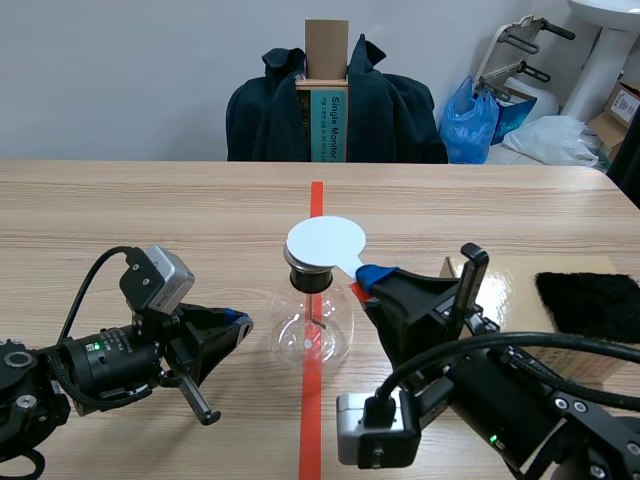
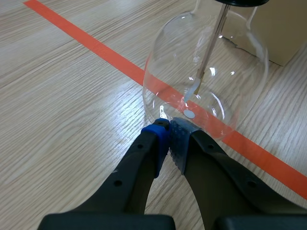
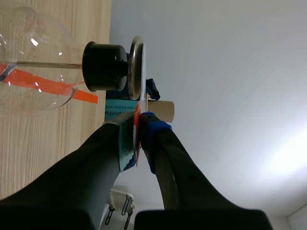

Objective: Do the electroscope experiment.
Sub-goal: 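Move the plate toward and away from the electroscope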

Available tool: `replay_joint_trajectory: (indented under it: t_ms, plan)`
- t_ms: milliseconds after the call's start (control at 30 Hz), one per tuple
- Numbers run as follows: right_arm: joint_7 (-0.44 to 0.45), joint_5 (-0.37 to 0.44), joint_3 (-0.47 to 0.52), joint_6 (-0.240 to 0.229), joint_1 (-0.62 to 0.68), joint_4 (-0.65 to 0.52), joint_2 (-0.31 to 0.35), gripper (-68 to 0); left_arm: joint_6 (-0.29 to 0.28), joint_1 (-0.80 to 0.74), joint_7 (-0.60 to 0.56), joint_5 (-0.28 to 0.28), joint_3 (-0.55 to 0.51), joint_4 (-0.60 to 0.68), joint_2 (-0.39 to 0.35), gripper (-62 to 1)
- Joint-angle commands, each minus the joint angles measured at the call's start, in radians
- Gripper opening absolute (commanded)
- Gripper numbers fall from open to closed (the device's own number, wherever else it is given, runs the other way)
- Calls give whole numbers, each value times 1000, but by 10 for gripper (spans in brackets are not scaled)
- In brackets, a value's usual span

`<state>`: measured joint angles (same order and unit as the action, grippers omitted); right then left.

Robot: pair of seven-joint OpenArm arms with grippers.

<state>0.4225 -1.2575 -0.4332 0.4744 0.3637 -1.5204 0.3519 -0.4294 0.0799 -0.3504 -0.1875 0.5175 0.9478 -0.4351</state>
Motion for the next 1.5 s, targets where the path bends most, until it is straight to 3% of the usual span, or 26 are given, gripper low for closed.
replay_joint_trajectory:
  t_ms: [0,367,867,1067,1233,1467]
  plan:
    - [11,0,8,11,-9,-19,6,-667,-2,0,-19,-10,-5,20,2,-590]
    - [2,0,8,11,-9,-19,6,-667,-2,0,-19,-10,-5,20,2,-590]
    - [-340,0,8,11,-9,-19,6,-667,-2,0,-19,-10,-5,20,2,-590]
    - [-423,0,8,11,-9,-19,6,-667,-2,0,-19,-10,-5,20,2,-590]
    - [-409,0,8,11,-9,-19,6,-667,-2,0,-19,-10,-5,20,2,-590]
    - [-288,0,8,11,-9,-19,6,-667,-2,0,-19,-10,-5,20,2,-590]
